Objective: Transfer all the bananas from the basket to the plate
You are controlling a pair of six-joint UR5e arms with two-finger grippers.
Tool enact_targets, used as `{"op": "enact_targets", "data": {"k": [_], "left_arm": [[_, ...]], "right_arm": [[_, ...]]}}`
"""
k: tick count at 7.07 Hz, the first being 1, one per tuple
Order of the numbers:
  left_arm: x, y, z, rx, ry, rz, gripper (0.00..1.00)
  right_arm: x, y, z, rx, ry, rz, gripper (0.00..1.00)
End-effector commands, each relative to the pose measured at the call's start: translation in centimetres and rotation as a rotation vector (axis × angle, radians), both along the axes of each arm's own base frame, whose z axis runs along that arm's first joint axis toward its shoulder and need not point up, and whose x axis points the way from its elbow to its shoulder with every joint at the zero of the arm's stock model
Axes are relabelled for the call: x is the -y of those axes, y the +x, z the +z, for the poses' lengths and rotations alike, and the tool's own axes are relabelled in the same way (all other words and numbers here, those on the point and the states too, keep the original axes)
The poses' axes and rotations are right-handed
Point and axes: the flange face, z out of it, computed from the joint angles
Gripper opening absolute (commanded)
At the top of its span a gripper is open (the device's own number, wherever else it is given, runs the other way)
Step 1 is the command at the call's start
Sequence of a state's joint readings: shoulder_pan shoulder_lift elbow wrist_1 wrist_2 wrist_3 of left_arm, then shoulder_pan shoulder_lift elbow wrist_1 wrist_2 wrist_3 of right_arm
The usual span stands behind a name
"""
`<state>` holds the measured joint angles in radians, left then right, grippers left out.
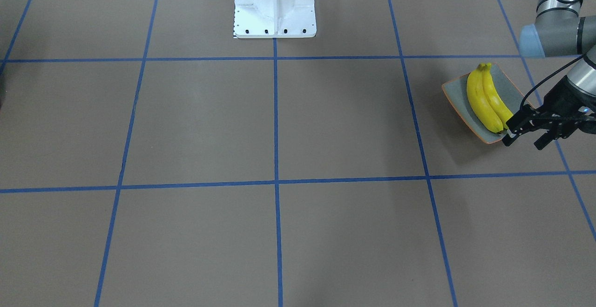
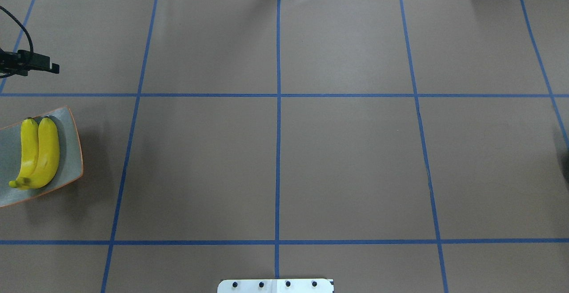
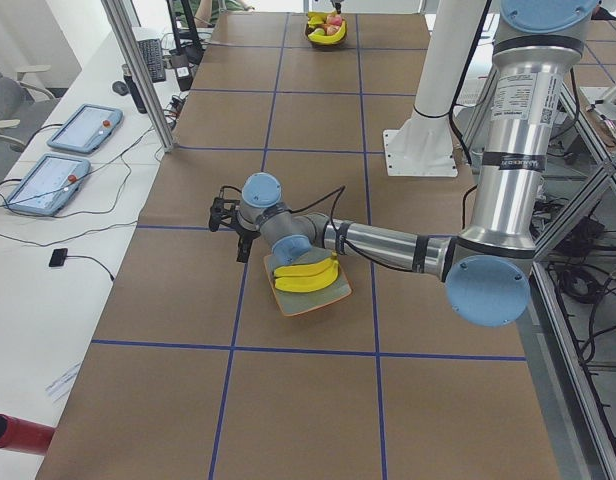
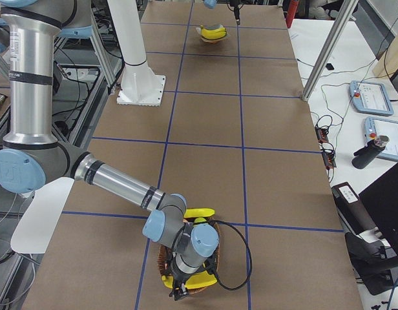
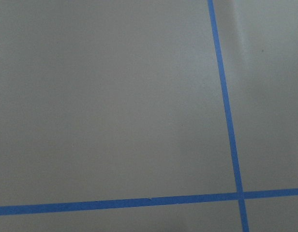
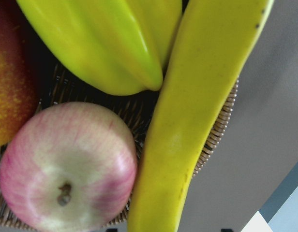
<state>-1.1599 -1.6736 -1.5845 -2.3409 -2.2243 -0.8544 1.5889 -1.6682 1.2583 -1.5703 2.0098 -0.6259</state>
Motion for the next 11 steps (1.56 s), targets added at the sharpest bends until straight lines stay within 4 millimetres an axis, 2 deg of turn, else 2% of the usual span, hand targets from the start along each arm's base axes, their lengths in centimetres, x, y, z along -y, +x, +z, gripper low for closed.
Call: {"op": "enact_targets", "data": {"k": [1, 4, 11], "left_arm": [[-0.1, 0.0, 0.1, 0.001, -0.001, 0.000, 1.00], [-0.1, 0.0, 0.1, 0.000, -0.003, -0.001, 1.00], [-0.1, 0.0, -0.1, -0.002, 0.006, 0.000, 1.00]], "right_arm": [[1.1, -0.6, -0.4, -0.001, 0.008, -0.009, 0.75], [1.9, -0.6, -0.7, -0.001, 0.014, -0.011, 0.73], [0.6, -1.0, 0.5, 0.040, -0.016, 0.007, 0.72]]}}
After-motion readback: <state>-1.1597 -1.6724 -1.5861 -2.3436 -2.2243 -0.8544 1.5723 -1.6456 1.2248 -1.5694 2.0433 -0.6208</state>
